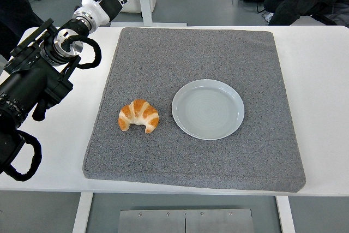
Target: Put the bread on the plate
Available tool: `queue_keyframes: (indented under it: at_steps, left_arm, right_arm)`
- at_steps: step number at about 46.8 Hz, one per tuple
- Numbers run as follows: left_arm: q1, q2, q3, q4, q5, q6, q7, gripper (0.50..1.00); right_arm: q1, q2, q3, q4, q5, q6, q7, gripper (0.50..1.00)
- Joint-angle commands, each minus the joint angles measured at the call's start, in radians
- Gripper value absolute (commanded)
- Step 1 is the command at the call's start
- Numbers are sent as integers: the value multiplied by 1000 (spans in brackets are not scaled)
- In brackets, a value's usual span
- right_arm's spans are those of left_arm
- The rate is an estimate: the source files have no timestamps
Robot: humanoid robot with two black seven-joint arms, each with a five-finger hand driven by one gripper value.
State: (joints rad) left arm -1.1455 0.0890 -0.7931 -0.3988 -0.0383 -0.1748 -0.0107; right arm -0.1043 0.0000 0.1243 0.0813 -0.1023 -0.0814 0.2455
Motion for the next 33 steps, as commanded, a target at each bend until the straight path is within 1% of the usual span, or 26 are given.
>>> queue_keyframes:
  at_steps: [1,8,17,33]
  left_arm:
    - [1,0,0,0,0,0,-2,1000]
    - [1,0,0,0,2,3,-8,1000]
    - [-7,2,-2,0,0,0,-2,1000]
    - [-19,21,3,0,6,0,-8,1000]
  right_arm:
    - [0,0,0,0,0,0,0,1000]
    - [0,0,0,0,1,0,0,1000]
    - [0,0,0,0,1,0,0,1000]
    - [0,0,0,0,0,0,0,1000]
